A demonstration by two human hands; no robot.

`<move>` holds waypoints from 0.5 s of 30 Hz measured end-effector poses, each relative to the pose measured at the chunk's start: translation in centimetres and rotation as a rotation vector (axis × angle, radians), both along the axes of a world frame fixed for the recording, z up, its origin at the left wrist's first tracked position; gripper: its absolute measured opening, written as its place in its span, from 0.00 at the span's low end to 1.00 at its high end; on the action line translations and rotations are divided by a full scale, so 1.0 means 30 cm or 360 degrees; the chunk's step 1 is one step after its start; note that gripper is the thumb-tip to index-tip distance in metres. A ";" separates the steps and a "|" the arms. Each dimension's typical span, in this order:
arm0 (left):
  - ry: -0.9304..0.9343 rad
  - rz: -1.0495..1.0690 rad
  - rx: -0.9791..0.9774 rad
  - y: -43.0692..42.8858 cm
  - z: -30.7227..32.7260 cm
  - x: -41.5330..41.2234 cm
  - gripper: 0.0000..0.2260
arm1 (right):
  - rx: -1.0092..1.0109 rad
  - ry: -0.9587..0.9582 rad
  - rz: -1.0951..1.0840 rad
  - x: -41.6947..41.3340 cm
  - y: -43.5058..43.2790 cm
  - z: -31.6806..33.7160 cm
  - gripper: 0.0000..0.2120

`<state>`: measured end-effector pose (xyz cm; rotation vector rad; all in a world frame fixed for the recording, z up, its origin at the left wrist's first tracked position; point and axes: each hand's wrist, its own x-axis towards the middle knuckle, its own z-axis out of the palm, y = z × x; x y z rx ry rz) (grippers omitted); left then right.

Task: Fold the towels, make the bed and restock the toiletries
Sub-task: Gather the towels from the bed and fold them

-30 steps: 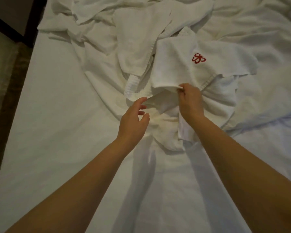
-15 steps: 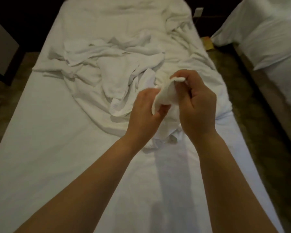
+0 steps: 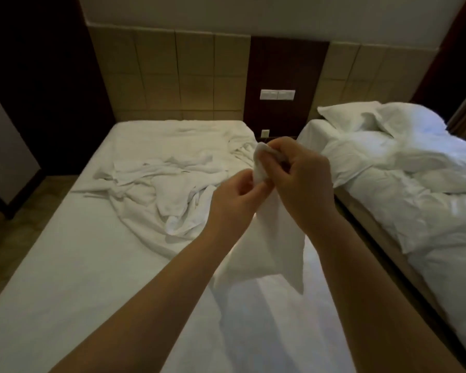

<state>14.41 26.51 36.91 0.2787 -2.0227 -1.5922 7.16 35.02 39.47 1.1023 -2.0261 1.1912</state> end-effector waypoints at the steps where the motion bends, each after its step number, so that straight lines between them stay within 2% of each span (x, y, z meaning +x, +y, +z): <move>1: 0.0026 0.0028 -0.0004 0.038 0.031 0.024 0.11 | 0.0041 0.0037 0.0047 0.019 0.039 0.023 0.09; 6: 0.0003 0.0146 -0.0194 0.226 0.084 0.116 0.11 | 0.0076 0.0231 -0.0006 0.102 0.262 0.095 0.10; 9: -0.0179 0.0124 -0.0345 0.341 0.113 0.159 0.12 | 0.0026 0.0309 -0.0106 0.156 0.371 0.134 0.10; 13: -0.0355 0.0136 -0.0411 0.419 0.151 0.174 0.06 | -0.0068 0.0296 -0.0221 0.213 0.476 0.194 0.10; 15: -0.0459 0.0188 -0.0487 0.406 0.147 0.181 0.08 | -0.0184 0.0287 -0.0294 0.231 0.534 0.243 0.12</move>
